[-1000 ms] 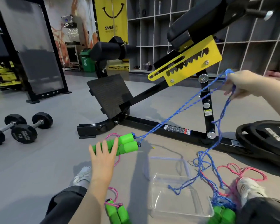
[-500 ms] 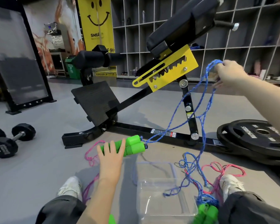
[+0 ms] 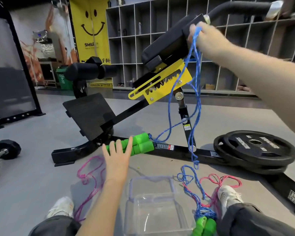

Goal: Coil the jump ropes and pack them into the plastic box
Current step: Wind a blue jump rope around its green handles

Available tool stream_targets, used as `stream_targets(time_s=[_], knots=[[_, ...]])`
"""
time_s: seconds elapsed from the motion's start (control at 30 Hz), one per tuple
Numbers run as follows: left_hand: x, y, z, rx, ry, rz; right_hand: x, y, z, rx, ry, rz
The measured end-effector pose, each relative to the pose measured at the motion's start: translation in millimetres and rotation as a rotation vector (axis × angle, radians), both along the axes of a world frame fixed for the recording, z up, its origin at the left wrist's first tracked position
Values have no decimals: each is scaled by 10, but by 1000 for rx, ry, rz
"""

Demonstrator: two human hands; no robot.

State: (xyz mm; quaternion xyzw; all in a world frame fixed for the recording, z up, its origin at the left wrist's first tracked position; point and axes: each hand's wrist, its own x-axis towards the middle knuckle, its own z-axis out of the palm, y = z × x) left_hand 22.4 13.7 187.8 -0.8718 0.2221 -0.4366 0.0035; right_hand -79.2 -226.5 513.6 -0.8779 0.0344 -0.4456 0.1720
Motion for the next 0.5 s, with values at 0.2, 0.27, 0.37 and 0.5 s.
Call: stream_targets(time_s=[0.2, 0.27, 0.37, 0.5], knots=[[48, 274, -227, 82, -21, -8, 134, -732, -1662, 129, 480, -264], [111, 372, -268, 126, -6, 15, 76, -861, -2193, 86, 834, -364], [200, 462, -275, 174, 16, 28, 75, -718, -2634, -32, 1222, -320], [194, 365, -255, 168, -22, -42, 277, -196, -2903, 245, 1081, 80]])
